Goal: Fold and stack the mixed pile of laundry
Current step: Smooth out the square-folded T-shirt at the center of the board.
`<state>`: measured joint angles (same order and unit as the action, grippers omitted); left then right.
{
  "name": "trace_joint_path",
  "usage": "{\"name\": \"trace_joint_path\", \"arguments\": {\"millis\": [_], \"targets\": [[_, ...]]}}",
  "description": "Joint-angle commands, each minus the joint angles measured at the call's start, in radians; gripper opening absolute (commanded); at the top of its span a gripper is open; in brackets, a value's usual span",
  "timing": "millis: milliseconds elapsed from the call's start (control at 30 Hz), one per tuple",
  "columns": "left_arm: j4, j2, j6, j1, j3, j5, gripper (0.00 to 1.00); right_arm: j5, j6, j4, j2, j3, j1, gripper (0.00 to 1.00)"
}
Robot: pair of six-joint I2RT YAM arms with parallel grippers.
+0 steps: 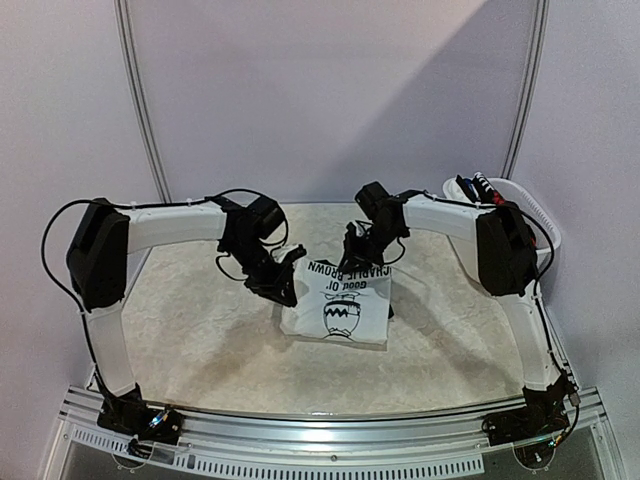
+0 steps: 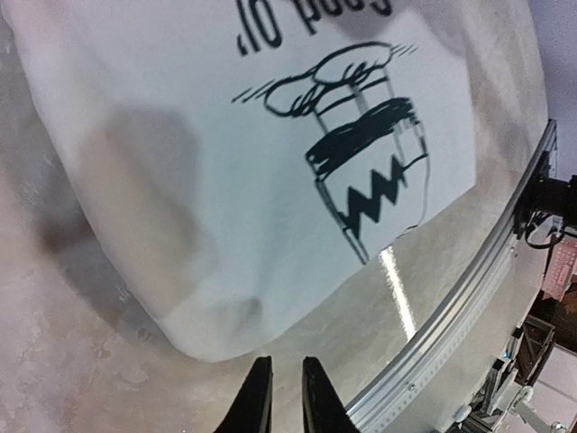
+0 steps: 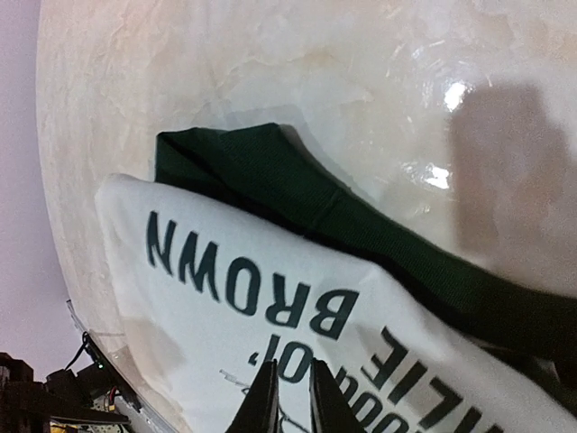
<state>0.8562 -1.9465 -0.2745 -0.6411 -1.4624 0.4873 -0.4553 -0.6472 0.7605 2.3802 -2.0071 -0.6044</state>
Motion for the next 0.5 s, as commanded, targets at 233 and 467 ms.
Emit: {"name": "trace_joint_path", "arguments": {"millis": [233,467], "targets": [[0.033,-0.022,-0.041,-0.029,-0.109,0.039,0.11,0.070,-0.012,-0.035,-0.385,0.336,-0.102,0.13],[0.023,-0.099,-0.066,-0.067,-0.172,0.040,0.11,0.087,-0.116,-0.149,-0.473,0.545,-0.204,0.11]]}}
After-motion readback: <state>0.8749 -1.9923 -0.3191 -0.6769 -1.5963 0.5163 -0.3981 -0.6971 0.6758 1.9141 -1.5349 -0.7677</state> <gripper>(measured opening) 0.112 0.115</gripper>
